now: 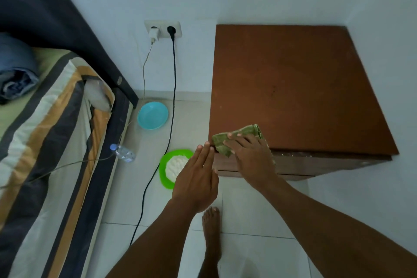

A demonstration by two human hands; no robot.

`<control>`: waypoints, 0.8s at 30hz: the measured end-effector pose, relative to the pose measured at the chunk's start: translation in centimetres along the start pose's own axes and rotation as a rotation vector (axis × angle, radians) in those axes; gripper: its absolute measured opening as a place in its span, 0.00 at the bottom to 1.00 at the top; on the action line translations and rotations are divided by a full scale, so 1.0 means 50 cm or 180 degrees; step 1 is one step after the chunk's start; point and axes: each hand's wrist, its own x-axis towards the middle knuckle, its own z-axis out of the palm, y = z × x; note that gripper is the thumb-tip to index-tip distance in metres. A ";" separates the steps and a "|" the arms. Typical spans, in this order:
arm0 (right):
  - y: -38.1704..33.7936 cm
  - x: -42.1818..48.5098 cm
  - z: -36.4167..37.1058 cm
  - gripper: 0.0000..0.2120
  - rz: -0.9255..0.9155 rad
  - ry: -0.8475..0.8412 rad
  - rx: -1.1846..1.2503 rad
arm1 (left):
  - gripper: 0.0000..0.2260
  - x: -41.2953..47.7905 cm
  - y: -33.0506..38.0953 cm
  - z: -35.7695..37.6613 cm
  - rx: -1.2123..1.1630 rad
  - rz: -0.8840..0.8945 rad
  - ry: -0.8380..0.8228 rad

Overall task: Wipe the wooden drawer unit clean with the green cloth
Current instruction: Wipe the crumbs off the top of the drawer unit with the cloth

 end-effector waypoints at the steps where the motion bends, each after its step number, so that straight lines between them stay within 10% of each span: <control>1: 0.003 -0.001 -0.008 0.16 -0.0018 -0.0062 -0.0064 | 0.31 0.009 0.003 -0.004 0.0017 0.0005 -0.0007; 9: 0.130 0.091 -0.134 0.19 0.0140 -0.0868 0.0083 | 0.31 0.158 0.066 -0.058 0.0132 0.0267 0.0034; 24: 0.513 0.571 -0.213 0.18 0.0902 -0.0667 -0.0461 | 0.27 0.681 0.129 -0.149 0.0453 0.0760 -0.0562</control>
